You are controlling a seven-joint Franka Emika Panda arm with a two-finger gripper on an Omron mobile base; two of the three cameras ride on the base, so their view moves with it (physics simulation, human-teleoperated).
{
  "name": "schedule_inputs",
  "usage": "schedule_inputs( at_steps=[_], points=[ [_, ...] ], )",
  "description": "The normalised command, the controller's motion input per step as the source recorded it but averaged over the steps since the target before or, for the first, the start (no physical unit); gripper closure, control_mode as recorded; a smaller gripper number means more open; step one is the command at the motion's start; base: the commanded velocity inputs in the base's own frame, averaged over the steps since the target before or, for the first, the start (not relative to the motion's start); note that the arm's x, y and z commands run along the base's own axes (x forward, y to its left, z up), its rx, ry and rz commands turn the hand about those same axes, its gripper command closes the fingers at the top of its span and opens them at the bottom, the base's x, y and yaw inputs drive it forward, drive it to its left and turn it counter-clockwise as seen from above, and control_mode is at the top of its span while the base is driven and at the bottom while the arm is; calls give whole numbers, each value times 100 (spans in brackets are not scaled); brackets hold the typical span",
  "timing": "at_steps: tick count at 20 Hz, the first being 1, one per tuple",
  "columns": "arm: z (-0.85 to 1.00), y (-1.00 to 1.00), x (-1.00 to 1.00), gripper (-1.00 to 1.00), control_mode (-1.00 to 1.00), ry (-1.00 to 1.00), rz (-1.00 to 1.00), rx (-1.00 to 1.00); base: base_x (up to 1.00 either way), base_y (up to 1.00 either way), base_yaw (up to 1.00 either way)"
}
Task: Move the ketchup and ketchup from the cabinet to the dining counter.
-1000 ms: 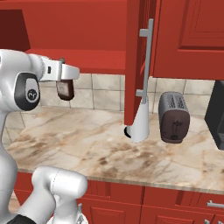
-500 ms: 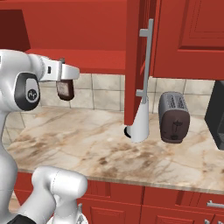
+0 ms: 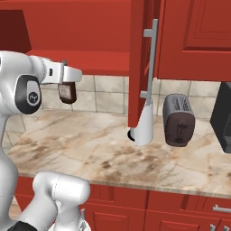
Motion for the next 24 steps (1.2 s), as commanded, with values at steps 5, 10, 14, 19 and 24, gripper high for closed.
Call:
schedule_inputs(
  at_steps=[5, 10, 14, 19, 24],
  points=[
    [0, 0, 0, 100, 100, 0, 0, 0, -79, 0, 0],
    [0, 0, 0, 100, 100, 0, 0, 0, -90, 0, 0],
    [0, 0, 0, 100, 100, 0, 0, 0, -84, 5, 18],
    [0, 0, 0, 100, 100, 0, 0, 0, -54, 3, 64],
    [0, 0, 0, 100, 100, 0, 0, 0, -13, 0, 98]
  ],
)
